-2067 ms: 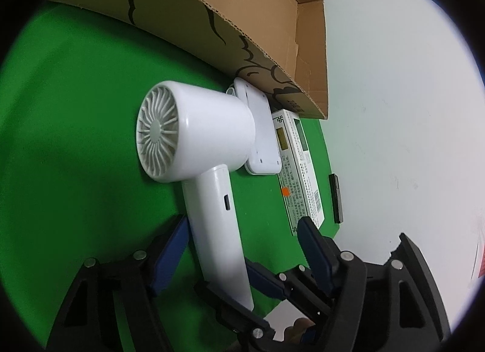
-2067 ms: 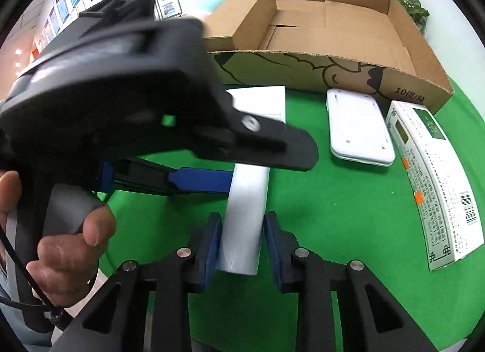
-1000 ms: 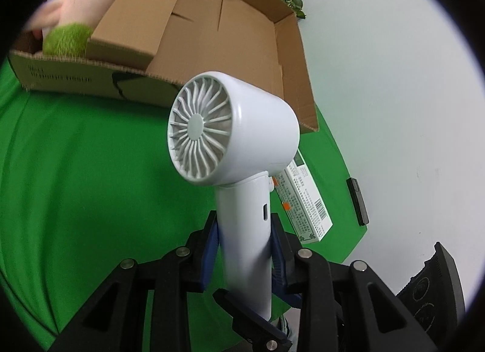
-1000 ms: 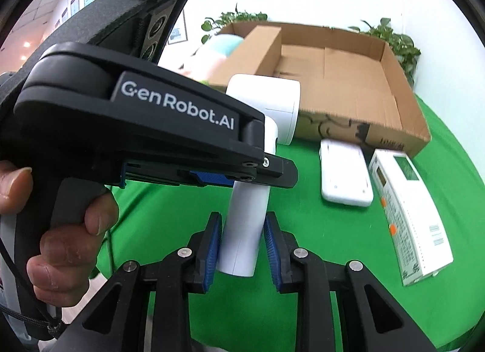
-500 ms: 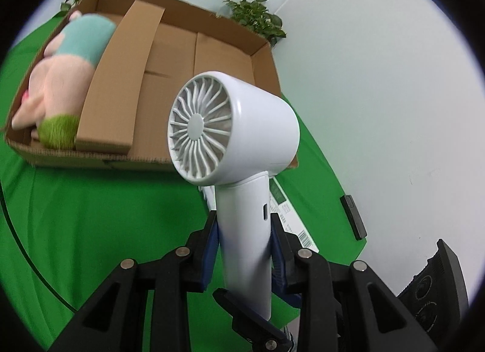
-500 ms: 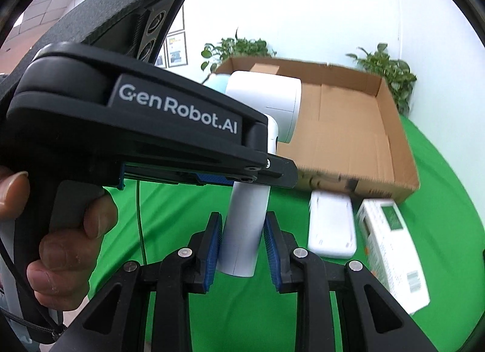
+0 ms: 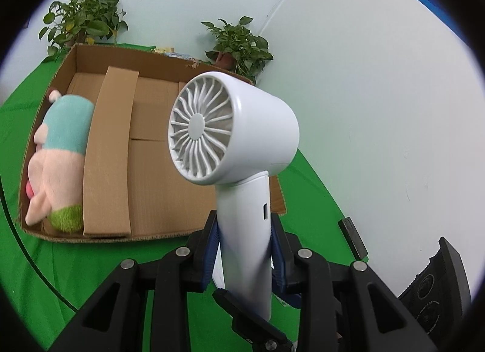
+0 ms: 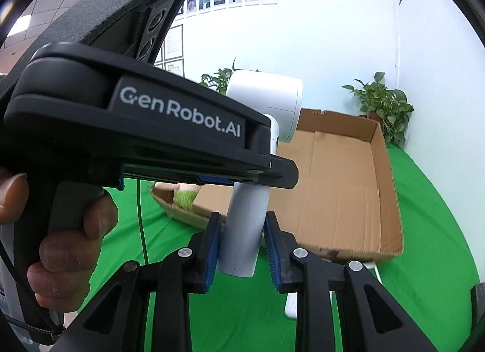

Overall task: Organize objects
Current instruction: 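Lift the hair dryer with the right gripper and carry it over the tray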

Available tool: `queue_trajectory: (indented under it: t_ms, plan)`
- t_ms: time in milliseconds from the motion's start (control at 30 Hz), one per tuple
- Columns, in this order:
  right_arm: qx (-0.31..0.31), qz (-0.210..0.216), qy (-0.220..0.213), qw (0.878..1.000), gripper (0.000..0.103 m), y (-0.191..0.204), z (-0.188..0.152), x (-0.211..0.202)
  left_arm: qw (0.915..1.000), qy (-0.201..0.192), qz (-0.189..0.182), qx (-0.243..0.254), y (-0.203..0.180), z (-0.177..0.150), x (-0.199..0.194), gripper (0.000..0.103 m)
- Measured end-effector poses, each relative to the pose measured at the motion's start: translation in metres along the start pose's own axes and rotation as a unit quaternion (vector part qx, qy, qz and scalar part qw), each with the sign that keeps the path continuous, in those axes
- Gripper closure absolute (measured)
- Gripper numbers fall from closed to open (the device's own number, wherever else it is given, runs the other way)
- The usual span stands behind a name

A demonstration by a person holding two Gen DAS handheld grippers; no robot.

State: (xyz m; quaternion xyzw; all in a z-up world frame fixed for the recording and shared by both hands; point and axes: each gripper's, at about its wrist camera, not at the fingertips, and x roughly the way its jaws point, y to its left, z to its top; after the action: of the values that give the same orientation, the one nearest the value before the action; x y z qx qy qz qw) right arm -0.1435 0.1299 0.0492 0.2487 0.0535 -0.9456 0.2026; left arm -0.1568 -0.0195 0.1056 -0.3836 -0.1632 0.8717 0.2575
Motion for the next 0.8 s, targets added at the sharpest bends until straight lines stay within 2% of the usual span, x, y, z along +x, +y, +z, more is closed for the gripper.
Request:
queue_trajectory:
  t_ms: [100,133,233,400,800]
  plan:
    - [0.000,0.000,-0.004,1.000,0.077,-0.003,0.011,0.003,1.0000,-0.004,0.002,0.004,-0.020,0.023,0.025,0.073]
    - [0.001,0.001,-0.004,1.000,0.077,-0.004,0.015,0.005,1.0000,-0.005,0.001,0.005,-0.025,0.014,0.016,0.073]
    - [0.007,0.008,-0.001,1.000,0.077,-0.006,0.023,0.011,1.0000,-0.002,0.005,0.004,-0.025,0.024,0.017,0.073]
    - [0.011,0.019,0.005,1.000,0.077,-0.005,0.031,0.023,0.9998,0.005,0.017,0.001,-0.017,0.037,0.019,0.073]
    - [0.017,0.041,0.029,0.999,0.077,-0.021,0.040,0.085,0.9993,0.022,0.025,-0.019,0.018,0.062,0.046,0.073]
